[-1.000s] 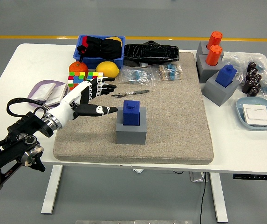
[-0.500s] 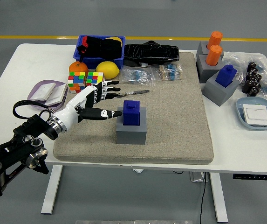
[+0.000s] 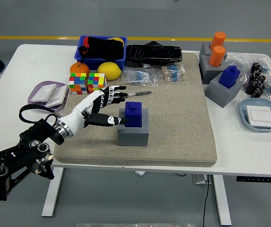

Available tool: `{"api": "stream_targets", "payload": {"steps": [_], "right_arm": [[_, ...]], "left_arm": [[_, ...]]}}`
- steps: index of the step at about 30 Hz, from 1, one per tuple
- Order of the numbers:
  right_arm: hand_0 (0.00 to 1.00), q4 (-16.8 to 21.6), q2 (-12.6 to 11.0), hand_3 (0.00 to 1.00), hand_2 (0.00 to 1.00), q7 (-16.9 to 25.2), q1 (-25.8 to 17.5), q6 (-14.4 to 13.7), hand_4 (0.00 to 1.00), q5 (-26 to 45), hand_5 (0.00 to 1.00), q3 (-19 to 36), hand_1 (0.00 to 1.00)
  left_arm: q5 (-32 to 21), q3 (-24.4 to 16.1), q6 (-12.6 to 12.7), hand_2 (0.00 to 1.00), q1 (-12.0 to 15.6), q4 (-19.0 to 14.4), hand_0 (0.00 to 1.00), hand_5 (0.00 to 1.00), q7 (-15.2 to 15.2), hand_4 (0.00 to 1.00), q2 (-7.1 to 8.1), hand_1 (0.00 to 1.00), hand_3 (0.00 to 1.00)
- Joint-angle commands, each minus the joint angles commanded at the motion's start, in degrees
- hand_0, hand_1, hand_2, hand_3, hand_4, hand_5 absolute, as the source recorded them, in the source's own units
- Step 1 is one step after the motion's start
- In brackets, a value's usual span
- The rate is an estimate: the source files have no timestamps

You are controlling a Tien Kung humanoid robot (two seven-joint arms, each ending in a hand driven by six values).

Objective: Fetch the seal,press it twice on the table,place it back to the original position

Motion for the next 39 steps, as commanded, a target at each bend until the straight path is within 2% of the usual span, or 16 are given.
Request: {"api": "stream_targets", "payload": {"steps": [7, 15, 20, 21, 32, 33, 39], "right_arm": [[0.803, 0.01, -0.02, 0.677, 0.684, 0.04, 0.04, -0.04, 0.846, 0.01, 0.486, 0.06, 0.712], [0.803, 0.01, 0.06, 0.678, 0.685, 0.08, 0.09, -0.1, 0.849, 0.04, 0.484, 0.14, 0.712], [0.803, 0.06, 0.09, 0.678, 0.685, 0.13, 0.01, -0.15, 0.849, 0.06, 0.484, 0.2, 0.712], [0.803, 0.05, 0.08, 0.679, 0.685, 0.15, 0.01, -0.16, 0.851, 0.05, 0.484, 0.22, 0.714], [0.803, 0.17, 0.18, 0.679, 0.685, 0.23, 0.05, -0.24, 0.851, 0.07, 0.483, 0.36, 0.713], [0.803, 0.17, 0.18, 0.679, 0.685, 0.23, 0.05, -0.25, 0.852, 0.05, 0.483, 0.36, 0.713], [0.803, 0.2, 0.16, 0.679, 0.685, 0.26, 0.06, -0.31, 0.852, 0.08, 0.483, 0.4, 0.712]], "left_arm": [[-0.09, 0.51, 0.42, 0.747, -0.64, 0.17, 0.814, 0.002, -0.25, 0.998, -1.37, 0.771, 0.821], [0.19, 1.04, 1.12, 0.733, -1.74, 1.88, 0.805, 0.002, -0.7, 0.992, -2.64, 0.75, 0.783], [0.48, 1.65, 1.33, 0.733, -1.99, 2.66, 0.805, 0.002, -0.71, 0.992, -2.91, 0.75, 0.783], [0.57, 1.79, 1.39, 0.711, -2.03, 2.86, 0.781, 0.002, -0.72, 0.956, -2.95, 0.735, 0.777], [0.48, 2.58, 1.95, 0.707, -2.25, 4.2, 0.774, 0.002, -1.03, 0.926, -3.37, 0.729, 0.777], [0.42, 2.64, 1.98, 0.703, -2.26, 4.33, 0.75, 0.002, -1.03, 0.899, -3.43, 0.719, 0.771], [0.25, 2.88, 1.96, 0.7, -2.22, 4.39, 0.735, 0.002, -0.94, 0.88, -3.61, 0.704, 0.768]]}}
